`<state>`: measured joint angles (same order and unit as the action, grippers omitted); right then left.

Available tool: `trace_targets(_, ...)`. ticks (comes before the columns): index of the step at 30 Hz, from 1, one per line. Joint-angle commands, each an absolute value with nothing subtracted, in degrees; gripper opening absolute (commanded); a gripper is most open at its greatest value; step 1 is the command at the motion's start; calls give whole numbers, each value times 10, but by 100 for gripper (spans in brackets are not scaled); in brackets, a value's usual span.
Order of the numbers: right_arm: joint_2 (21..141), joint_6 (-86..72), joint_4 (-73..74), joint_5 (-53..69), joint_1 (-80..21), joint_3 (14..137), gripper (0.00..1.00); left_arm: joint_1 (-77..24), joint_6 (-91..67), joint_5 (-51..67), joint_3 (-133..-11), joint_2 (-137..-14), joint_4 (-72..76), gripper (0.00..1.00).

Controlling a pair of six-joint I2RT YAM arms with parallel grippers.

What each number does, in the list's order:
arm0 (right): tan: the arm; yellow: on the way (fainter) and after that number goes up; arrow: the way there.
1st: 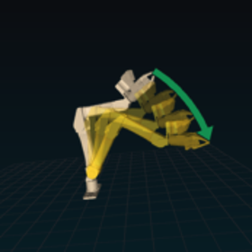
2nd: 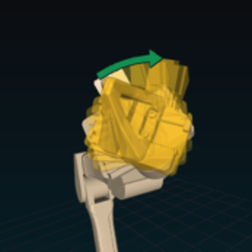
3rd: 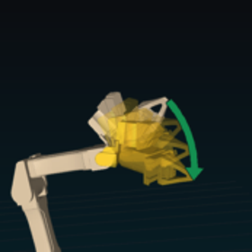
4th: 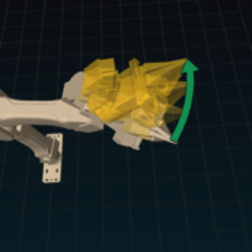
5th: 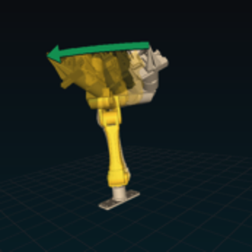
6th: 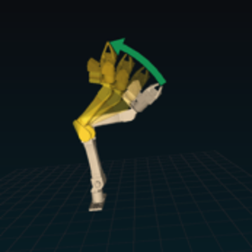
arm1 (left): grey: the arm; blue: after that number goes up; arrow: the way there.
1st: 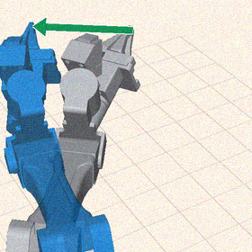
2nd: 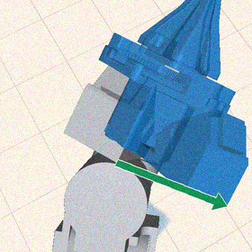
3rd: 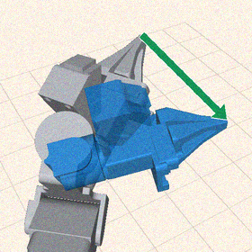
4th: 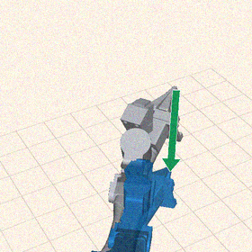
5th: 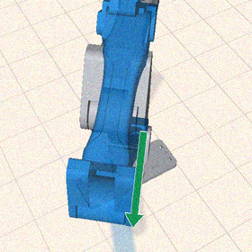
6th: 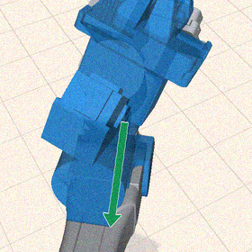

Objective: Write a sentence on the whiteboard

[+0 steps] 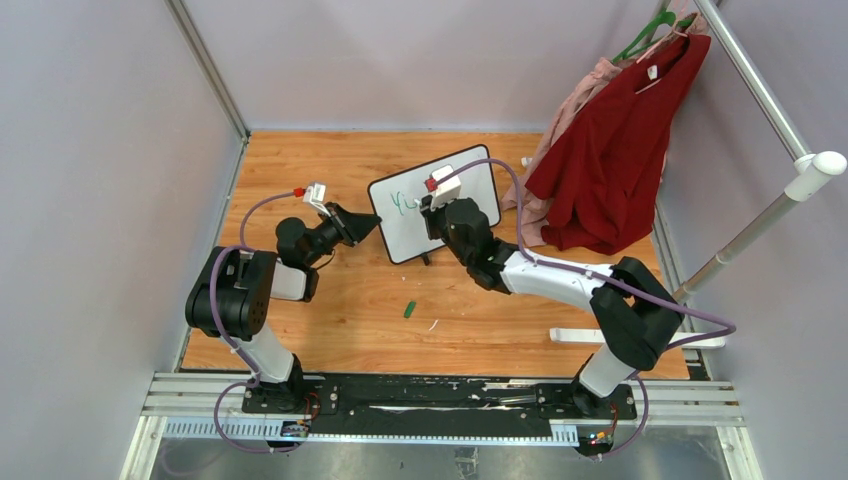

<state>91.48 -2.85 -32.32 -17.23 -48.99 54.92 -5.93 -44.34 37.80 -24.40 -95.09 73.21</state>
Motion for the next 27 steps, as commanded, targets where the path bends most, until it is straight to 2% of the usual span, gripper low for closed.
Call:
trace_targets(1, 923, -18, -330, -171, -483, 573, 0, -66, -441, 388, -242, -947, 760, 0)
trace_targets(25, 930, -39, -305, -118, -490, 576, 0, -66, -443, 384, -244, -949, 764, 0)
trace_targets(27, 916, -42, -306, -132, -489, 571, 0, -66, -442, 381, -243, -947, 762, 6)
